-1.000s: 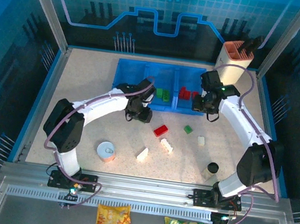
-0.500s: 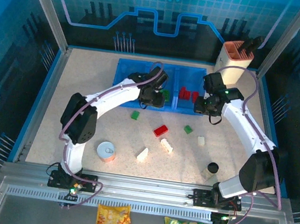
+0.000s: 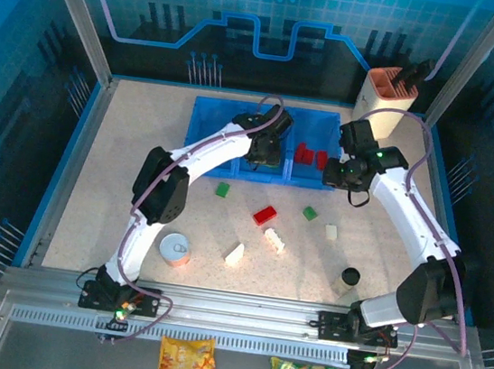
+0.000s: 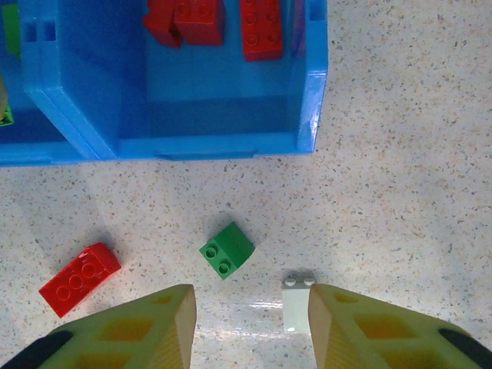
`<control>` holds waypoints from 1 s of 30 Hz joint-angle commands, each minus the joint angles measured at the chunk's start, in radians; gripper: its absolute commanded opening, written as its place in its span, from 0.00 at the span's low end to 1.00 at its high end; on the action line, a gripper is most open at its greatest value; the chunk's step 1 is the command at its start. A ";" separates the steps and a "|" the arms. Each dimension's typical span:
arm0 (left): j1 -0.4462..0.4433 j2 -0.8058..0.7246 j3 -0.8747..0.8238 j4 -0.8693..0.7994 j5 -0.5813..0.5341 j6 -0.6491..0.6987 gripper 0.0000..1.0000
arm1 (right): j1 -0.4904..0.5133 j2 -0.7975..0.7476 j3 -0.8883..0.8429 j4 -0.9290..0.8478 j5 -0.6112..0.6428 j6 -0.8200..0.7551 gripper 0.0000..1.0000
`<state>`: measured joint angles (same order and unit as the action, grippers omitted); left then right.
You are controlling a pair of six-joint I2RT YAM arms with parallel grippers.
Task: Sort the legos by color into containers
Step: Place the lego in the container.
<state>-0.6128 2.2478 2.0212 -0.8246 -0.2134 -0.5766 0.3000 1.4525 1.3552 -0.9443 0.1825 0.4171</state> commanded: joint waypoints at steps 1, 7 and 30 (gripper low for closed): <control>0.001 0.041 0.050 -0.054 -0.046 -0.018 0.43 | -0.014 -0.030 -0.009 -0.033 0.010 -0.019 0.44; 0.013 0.078 0.052 -0.051 -0.036 -0.029 0.44 | -0.020 -0.045 -0.023 -0.030 0.005 -0.022 0.44; 0.028 0.041 0.016 -0.025 0.011 -0.030 0.55 | -0.021 -0.047 -0.055 -0.021 -0.018 -0.020 0.44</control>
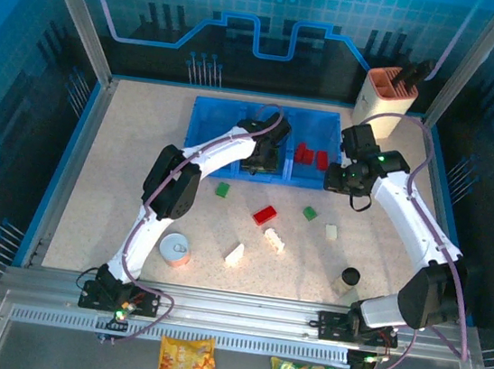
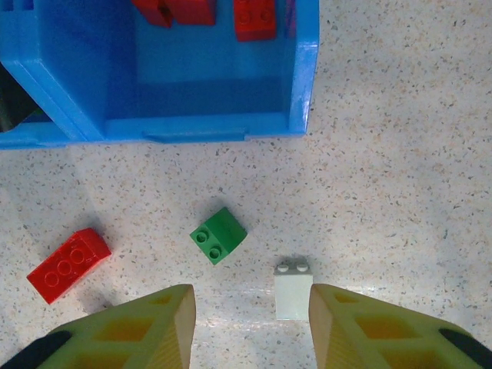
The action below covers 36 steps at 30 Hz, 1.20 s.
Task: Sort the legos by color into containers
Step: Place the lego in the container, then pick up the lego from the center of the table.
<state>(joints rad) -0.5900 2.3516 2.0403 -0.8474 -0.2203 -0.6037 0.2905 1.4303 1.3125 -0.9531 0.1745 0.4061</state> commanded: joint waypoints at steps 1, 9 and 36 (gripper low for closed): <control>0.004 -0.070 -0.005 -0.001 0.020 -0.004 0.55 | -0.011 -0.023 -0.015 -0.010 -0.013 -0.007 0.44; 0.004 -0.132 -0.025 -0.001 0.037 0.009 0.55 | -0.013 -0.007 -0.036 0.005 -0.032 0.000 0.45; 0.037 -0.548 -0.498 0.141 0.096 0.063 0.56 | 0.123 0.126 -0.198 0.159 -0.025 0.423 0.50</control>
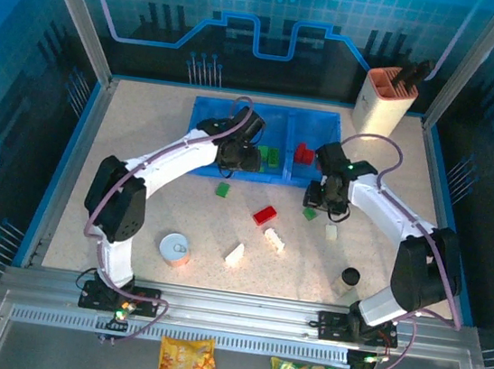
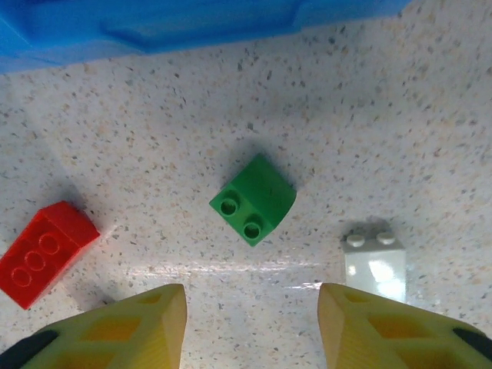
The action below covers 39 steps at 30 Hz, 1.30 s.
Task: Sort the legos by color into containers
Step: Pick up the lego from the center of the table.
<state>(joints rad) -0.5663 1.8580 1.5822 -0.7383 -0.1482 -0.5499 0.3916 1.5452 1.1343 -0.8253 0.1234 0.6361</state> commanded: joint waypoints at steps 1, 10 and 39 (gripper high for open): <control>0.017 -0.067 -0.055 0.038 0.025 0.008 0.56 | 0.025 0.018 -0.022 0.029 0.037 0.253 0.51; 0.044 -0.128 -0.148 0.073 0.041 0.009 0.56 | 0.027 0.132 0.034 -0.042 0.103 0.595 0.63; 0.065 -0.183 -0.195 0.079 0.048 0.008 0.56 | 0.007 0.291 0.062 0.051 0.044 0.746 0.58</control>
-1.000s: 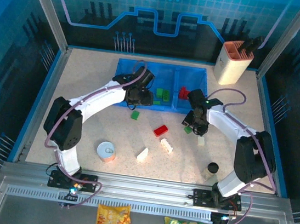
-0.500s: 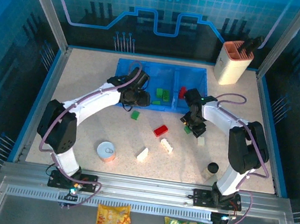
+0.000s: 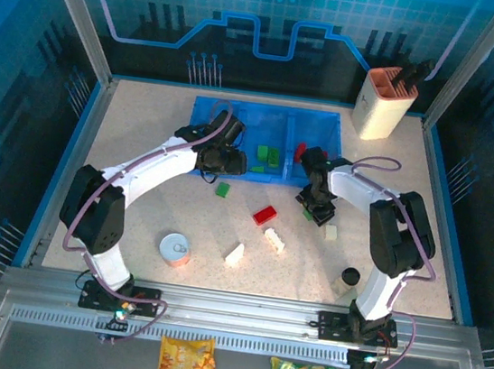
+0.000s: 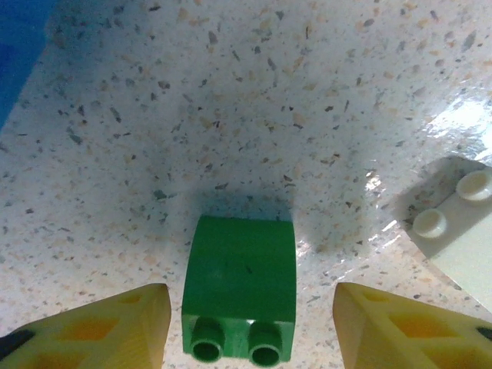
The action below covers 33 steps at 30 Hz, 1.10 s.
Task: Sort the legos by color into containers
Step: Pick up the lego from the center of the table.
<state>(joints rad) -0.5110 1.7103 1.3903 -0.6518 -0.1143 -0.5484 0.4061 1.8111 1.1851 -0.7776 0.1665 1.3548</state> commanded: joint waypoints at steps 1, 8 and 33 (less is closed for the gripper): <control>0.009 -0.036 -0.003 -0.008 0.015 0.006 0.56 | -0.009 0.028 0.009 0.006 -0.001 0.029 0.58; 0.013 -0.035 -0.003 -0.009 0.014 0.009 0.56 | -0.012 0.039 -0.013 0.026 -0.008 0.031 0.52; 0.021 -0.051 -0.014 -0.009 0.019 0.009 0.56 | -0.003 -0.033 -0.023 0.006 0.014 -0.024 0.34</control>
<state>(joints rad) -0.5014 1.7050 1.3903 -0.6521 -0.1143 -0.5480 0.4030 1.8225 1.1721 -0.7425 0.1566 1.3533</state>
